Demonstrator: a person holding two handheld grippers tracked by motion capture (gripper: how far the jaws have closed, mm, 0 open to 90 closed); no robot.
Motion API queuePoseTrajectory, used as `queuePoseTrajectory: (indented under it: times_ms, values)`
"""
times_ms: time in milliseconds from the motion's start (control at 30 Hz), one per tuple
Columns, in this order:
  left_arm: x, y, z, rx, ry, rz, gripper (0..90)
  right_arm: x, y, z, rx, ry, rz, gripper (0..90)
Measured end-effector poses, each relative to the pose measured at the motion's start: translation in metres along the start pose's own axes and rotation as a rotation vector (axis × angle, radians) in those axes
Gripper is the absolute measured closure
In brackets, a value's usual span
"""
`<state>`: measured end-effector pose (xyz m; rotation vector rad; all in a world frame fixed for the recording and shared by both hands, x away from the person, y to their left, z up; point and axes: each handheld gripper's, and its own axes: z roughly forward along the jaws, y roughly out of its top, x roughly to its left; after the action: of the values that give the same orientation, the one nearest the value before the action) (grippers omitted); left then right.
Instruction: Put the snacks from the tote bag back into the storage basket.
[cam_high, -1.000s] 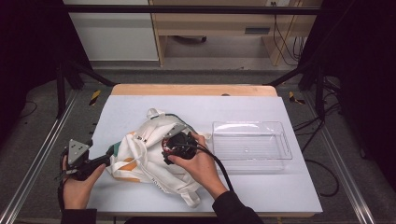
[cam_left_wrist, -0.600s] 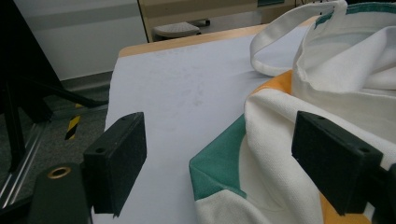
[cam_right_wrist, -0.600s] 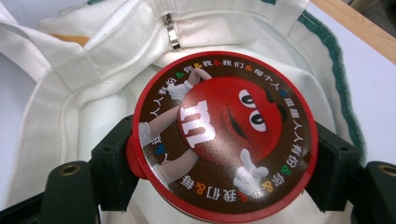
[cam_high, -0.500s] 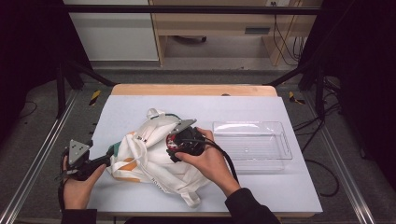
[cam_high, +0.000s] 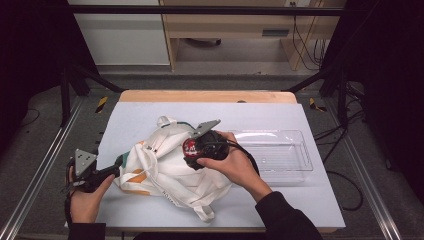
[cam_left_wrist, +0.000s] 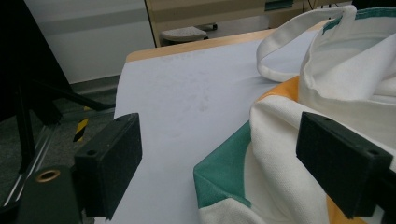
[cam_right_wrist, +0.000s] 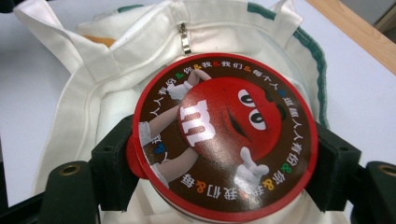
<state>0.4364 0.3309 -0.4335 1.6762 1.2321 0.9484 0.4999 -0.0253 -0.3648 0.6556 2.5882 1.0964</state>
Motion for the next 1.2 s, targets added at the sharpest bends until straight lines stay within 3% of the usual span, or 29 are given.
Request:
queuePoseTrajectory:
  times_ms: [233, 433, 767, 967, 1200]
  values:
    - [-0.001, 0.001, 0.001, -0.012, -0.005, -0.021, 13.9, -0.011, -0.001, -0.013, -0.022, 0.035, -0.004, 25.1]
    - [-0.003, 0.002, 0.001, -0.003, 0.003, 0.017, 13.6, -0.027, -0.006, -0.031, -0.034, 0.046, -0.021, 25.1]
    - [0.000, 0.001, 0.003, -0.003, 0.026, 0.010, 13.8, -0.040, -0.017, -0.051, -0.052, 0.082, -0.051, 25.1]
    - [0.003, -0.003, 0.005, 0.007, 0.029, 0.022, 13.8, -0.049, -0.020, -0.063, -0.065, 0.091, -0.059, 25.1]
    - [0.007, -0.004, 0.006, 0.000, 0.031, 0.007, 13.8, -0.063, -0.028, -0.072, -0.087, 0.077, -0.058, 25.1]
